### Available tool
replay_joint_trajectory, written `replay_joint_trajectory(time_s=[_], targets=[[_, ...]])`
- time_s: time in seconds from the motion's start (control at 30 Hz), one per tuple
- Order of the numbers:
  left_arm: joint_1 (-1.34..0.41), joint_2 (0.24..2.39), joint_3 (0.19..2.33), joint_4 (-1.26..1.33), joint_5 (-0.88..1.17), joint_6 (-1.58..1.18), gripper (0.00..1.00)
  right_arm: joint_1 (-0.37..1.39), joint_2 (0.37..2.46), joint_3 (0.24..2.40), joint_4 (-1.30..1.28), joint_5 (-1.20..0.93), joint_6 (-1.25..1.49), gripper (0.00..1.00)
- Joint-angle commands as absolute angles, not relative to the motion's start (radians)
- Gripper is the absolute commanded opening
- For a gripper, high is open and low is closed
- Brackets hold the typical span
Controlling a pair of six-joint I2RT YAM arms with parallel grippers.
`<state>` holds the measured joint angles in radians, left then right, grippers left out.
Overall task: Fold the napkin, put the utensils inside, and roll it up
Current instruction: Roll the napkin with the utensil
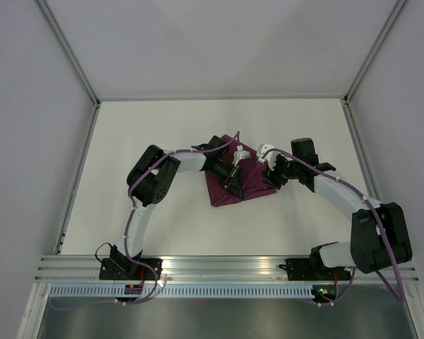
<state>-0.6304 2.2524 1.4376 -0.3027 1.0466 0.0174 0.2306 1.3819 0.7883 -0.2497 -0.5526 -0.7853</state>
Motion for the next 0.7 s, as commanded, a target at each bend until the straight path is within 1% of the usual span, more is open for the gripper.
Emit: replay_joint_trajectory(time_s=[0.0, 0.2, 0.3, 0.43, 0.67], targets=[[-0.62, 2.321, 1.45, -0.382, 0.999, 0.015, 0.02, 0.293, 1.313, 0.738, -0.216, -0.615, -0.894, 0.63], [-0.615, 2.344, 1.476, -0.399, 1.02, 0.011, 0.02, 0.457, 1.287, 0.6, -0.12, -0.5, -0.974, 0.66], [-0.615, 2.352, 1.482, -0.405, 1.026, 0.011, 0.02, 0.511, 1.302, 0.563, -0.058, -0.442, -1.0, 0.68], [-0.614, 2.365, 1.488, -0.422, 1.029, 0.017, 0.02, 0.543, 1.333, 0.555, -0.009, -0.411, -1.014, 0.72], [-0.609, 2.375, 1.508, -0.451, 1.037, 0.035, 0.02, 0.572, 1.41, 0.592, -0.023, -0.413, -1.034, 0.73]])
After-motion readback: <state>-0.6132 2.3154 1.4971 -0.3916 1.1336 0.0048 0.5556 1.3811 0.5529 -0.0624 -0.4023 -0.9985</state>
